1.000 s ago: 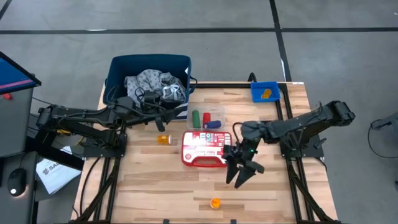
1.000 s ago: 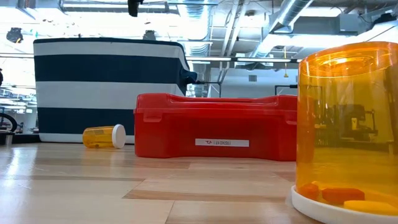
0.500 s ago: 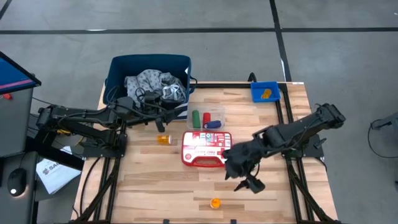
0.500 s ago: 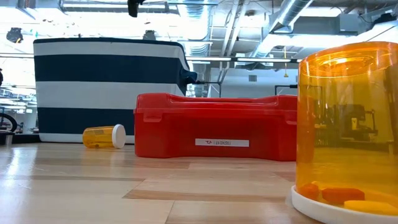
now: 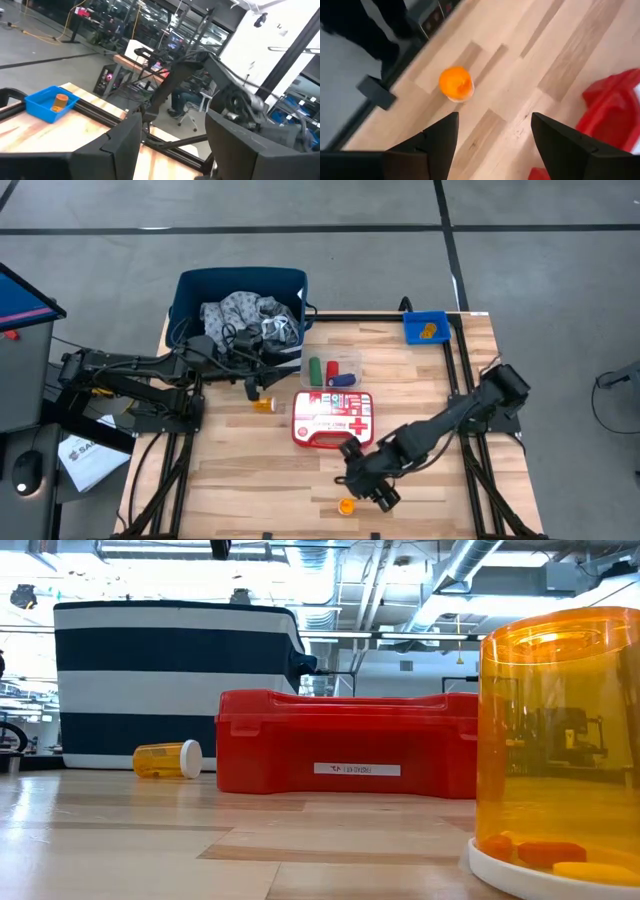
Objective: Pick & place medical supplies in basket/bin
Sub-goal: Put the bottom orange pill bottle into the blue bin
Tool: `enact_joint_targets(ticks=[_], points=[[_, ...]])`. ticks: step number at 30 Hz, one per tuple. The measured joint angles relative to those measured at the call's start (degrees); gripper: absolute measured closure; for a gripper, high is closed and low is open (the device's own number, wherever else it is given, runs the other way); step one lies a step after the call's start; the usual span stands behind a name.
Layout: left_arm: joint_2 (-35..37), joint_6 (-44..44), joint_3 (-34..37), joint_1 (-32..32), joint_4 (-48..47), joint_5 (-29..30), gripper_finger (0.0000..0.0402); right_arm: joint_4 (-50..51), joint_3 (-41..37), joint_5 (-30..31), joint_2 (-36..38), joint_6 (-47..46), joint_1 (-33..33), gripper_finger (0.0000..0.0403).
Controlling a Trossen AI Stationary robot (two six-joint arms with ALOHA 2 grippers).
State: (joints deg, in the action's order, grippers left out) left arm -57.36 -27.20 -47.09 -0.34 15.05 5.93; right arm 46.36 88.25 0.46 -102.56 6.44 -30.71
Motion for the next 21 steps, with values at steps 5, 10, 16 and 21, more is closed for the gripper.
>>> enact_joint_targets(ticks=[5, 10, 16, 21], points=[[0.00, -0.02, 0.00, -0.50, 0.55, -0.04, 0.0190, -1.88, -0.02, -0.06, -3.69, -2.62, -0.29, 0.0157], [0.02, -0.04, 0.00, -0.52, 0.44, -0.17, 0.0190, -5.59, -0.70, -0.17, -4.74, -2.12, -1.63, 0.0157], [0.02, -0.26, 0.00, -0.52, 0.42, -0.15, 0.0190, -7.82, -2.44, 0.15, -4.72, -1.87, -3.29, 0.0157], [0.02, -1.04, 0.00, -0.50, 0.42, -0.09, 0.0190, -12.13, -4.35, 1.26, -4.70, -1.77, -5.63, 0.0157]])
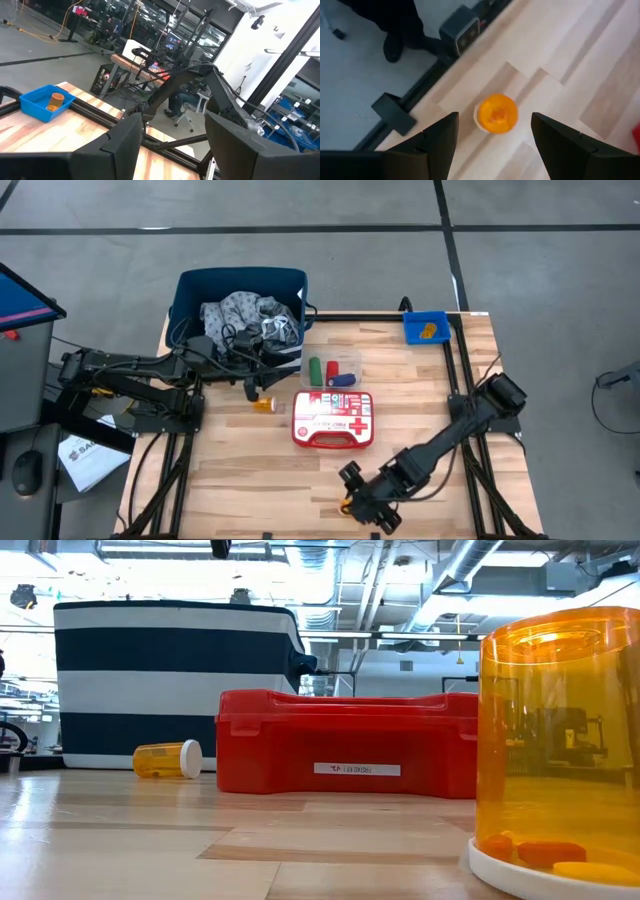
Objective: Pick & place medical supplies in basket/bin
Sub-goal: Put the bottom orange pill bottle into the blue bin
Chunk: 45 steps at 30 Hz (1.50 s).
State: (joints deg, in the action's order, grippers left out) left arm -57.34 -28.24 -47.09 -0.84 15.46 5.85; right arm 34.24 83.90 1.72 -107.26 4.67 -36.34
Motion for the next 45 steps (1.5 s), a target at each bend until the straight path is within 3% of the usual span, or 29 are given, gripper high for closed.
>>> enact_joint_targets(ticks=[8, 45], points=[[0.00, -0.67, 0.00, 0.00, 0.01, 0.09, 0.0190, -3.61, -1.86, 5.92, -0.01, 2.26, -1.35, 0.0157], [0.00, -0.31, -0.01, -1.07, 0.09, -0.15, 0.0190, -7.98, -1.68, 4.13, -6.51, 3.92, -1.09, 0.0157]])
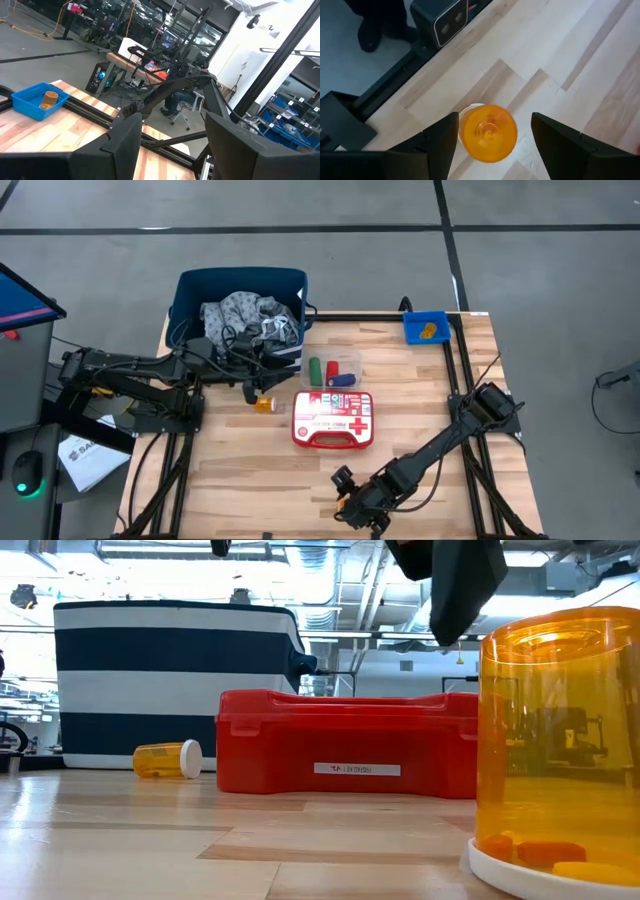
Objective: Pick & place medical supplies in basket/bin
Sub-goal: Put the bottom orange pill bottle into the blue bin
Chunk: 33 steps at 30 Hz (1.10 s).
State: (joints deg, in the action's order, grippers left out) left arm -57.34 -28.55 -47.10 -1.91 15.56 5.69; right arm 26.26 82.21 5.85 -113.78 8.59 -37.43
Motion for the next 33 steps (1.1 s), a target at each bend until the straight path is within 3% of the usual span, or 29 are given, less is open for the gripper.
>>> enact_joint_targets(ticks=[15, 27, 33], points=[[0.00, 0.21, -0.02, -0.01, -0.09, 0.00, 0.0190, 1.69, 0.00, -1.01, -1.37, -1.11, 0.37, 0.0158], [0.00, 0.21, -0.02, -0.01, -0.09, 0.00, 0.0190, 1.51, 0.02, -1.11, -1.36, -1.13, 0.39, 0.0224], [0.00, 0.08, 0.01, 0.00, -0.09, 0.00, 0.0190, 1.64, 0.07, -0.37, -1.36, -1.13, 0.38, 0.0213]])
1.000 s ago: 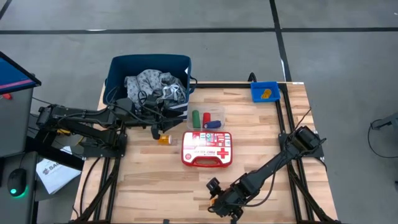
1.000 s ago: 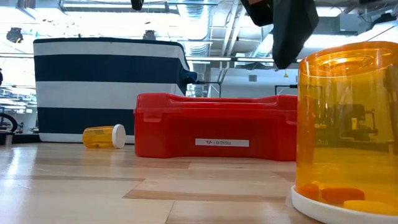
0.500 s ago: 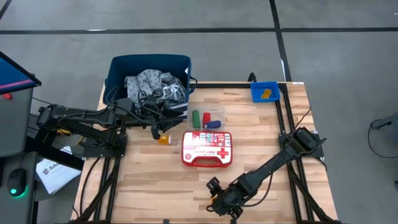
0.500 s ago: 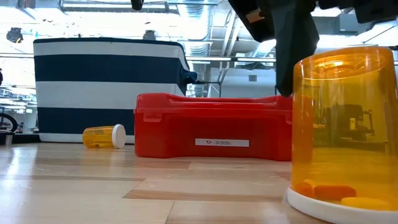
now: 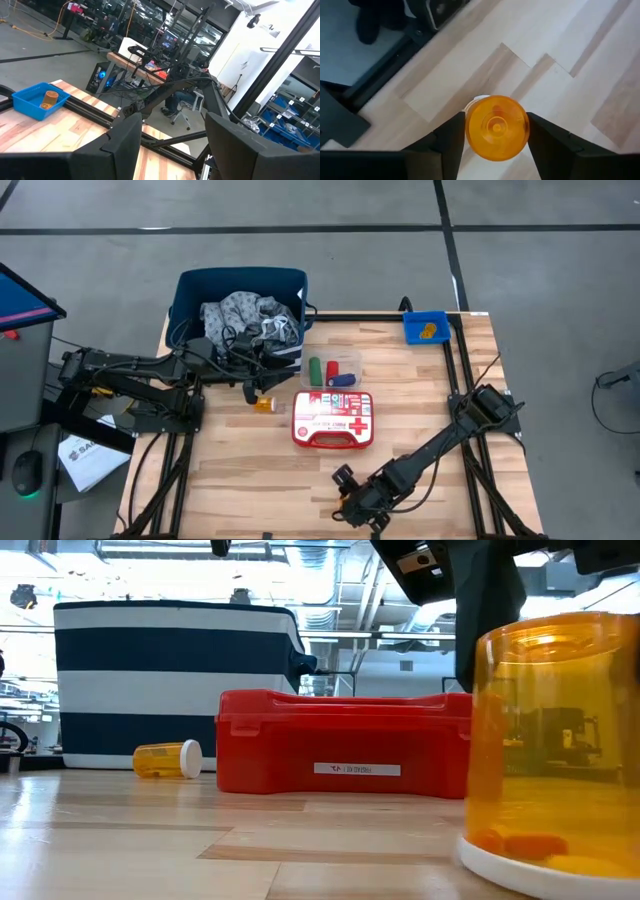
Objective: Pick & place medical supplies in basket/bin
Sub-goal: Put the bottom orange pill bottle into the blue bin
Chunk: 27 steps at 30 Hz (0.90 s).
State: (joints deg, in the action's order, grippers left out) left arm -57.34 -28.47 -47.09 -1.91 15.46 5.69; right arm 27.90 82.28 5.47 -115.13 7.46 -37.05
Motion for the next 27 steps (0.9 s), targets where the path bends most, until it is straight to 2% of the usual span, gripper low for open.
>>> enact_joint_targets(ticks=[5, 13, 21, 27], points=[[0.00, -0.02, -0.02, 0.00, 0.00, 0.00, 0.0190, 3.02, 2.63, 4.53, 0.02, 0.85, 0.52, 0.0201], [0.00, -0.38, -0.02, 0.00, 0.00, 0.00, 0.0190, 13.69, 8.95, 6.45, 0.09, 3.35, 3.36, 0.0233], [0.00, -0.79, -0.02, -0.83, 0.00, 0.00, 0.0190, 22.75, 17.44, 6.93, 0.09, 3.65, 6.81, 0.0199], [0.00, -0.61, 0.00, -1.60, 0.00, 0.00, 0.0190, 34.52, 26.09, 7.93, 0.09, 3.50, 10.28, 0.0228]])
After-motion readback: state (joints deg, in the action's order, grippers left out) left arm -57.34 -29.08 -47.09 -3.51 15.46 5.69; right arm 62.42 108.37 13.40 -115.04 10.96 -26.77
